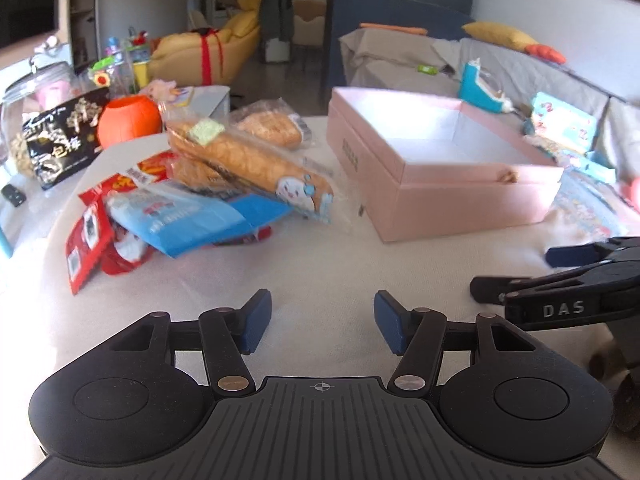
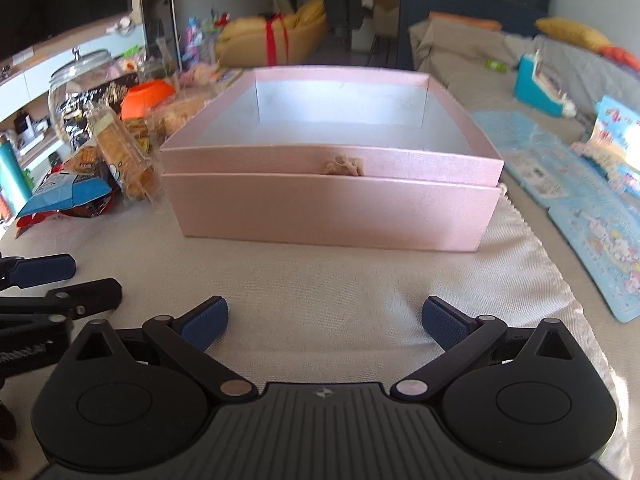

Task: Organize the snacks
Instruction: 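Grasp the long wrapped bread roll with the right gripper while left grasps a small pastry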

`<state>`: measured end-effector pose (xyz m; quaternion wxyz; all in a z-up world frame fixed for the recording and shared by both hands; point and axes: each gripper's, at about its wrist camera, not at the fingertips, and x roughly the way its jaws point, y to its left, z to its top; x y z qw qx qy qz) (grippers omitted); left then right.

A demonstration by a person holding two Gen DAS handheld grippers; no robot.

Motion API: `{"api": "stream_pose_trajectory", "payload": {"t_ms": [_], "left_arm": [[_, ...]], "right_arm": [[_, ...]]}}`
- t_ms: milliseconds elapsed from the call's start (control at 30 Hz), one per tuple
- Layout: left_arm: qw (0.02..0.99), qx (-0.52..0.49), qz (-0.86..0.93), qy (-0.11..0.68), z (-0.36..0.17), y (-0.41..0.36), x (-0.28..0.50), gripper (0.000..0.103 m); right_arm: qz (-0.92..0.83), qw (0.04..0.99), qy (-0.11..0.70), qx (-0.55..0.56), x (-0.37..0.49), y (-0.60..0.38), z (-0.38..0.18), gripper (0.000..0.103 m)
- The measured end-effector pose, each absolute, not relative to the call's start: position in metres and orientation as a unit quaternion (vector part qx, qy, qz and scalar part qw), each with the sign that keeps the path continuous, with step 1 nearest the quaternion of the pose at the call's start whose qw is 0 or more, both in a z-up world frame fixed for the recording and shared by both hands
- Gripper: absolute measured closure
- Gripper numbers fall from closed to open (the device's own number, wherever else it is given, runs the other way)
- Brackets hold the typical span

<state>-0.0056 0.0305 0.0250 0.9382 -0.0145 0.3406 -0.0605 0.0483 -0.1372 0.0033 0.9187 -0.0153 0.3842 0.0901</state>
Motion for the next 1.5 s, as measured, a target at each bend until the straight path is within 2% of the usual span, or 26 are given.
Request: {"api": "stream_pose_trajectory", "payload": {"t_ms": [133,300,433,600,833,967,1067,1133,1233,1300,1400,1467,1500], "left_arm": [[0.950,-0.028,-0.055,0.306,0.050,0.073,-0.018,0.041],[0.949,-0.100,0.030,0.298,0.059,0.150,-0.014,0.043],[0.943,-0.159,0.008,0.292,0.062,0.192,-0.010,0.043],[0.949,-0.143,0.027,0.281,0.059,0.208,0.000,0.043],[0.933,-0.154,0.034,0.324,0.024,0.227,0.028,0.043],[0.934,-0.149,0.011,0.324,0.012,0.222,0.029,0.043],[0.934,-0.143,-0.005,0.327,0.012,0.219,0.031,0.042],[0.934,-0.131,-0.015,0.330,0.012,0.218,0.036,0.039],[0.936,-0.117,-0.025,0.330,0.010,0.219,0.039,0.038],[0.935,-0.115,-0.025,0.334,0.010,0.218,0.040,0.038],[0.935,-0.108,-0.022,0.337,0.011,0.213,0.039,0.039],[0.934,-0.113,-0.036,0.336,0.012,0.208,0.036,0.042],[0.935,-0.112,-0.047,0.333,0.014,0.206,0.033,0.050]], "right_arm": [[0.098,0.907,0.408,-0.031,0.056,-0.135,0.005,0.000],[0.111,0.891,0.438,-0.046,0.069,-0.127,0.011,0.000],[0.158,0.897,0.413,-0.001,0.075,-0.119,0.027,0.004],[0.184,0.903,0.388,0.027,0.100,-0.092,0.046,0.003],[0.232,0.904,0.359,0.012,0.127,-0.035,0.062,0.003],[0.254,0.891,0.375,0.017,0.149,0.001,0.068,0.005],[0.246,0.889,0.385,0.007,0.169,0.024,0.060,0.012],[0.241,0.881,0.407,-0.001,0.178,0.034,0.051,0.022],[0.254,0.860,0.438,0.058,0.181,0.030,0.044,0.033],[0.260,0.861,0.433,0.054,0.168,0.023,0.049,0.051],[0.266,0.850,0.452,0.052,0.148,0.004,0.054,0.072],[0.265,0.840,0.469,0.059,0.135,-0.013,0.051,0.075],[0.259,0.840,0.473,0.057,0.129,-0.021,0.050,0.075]]}}
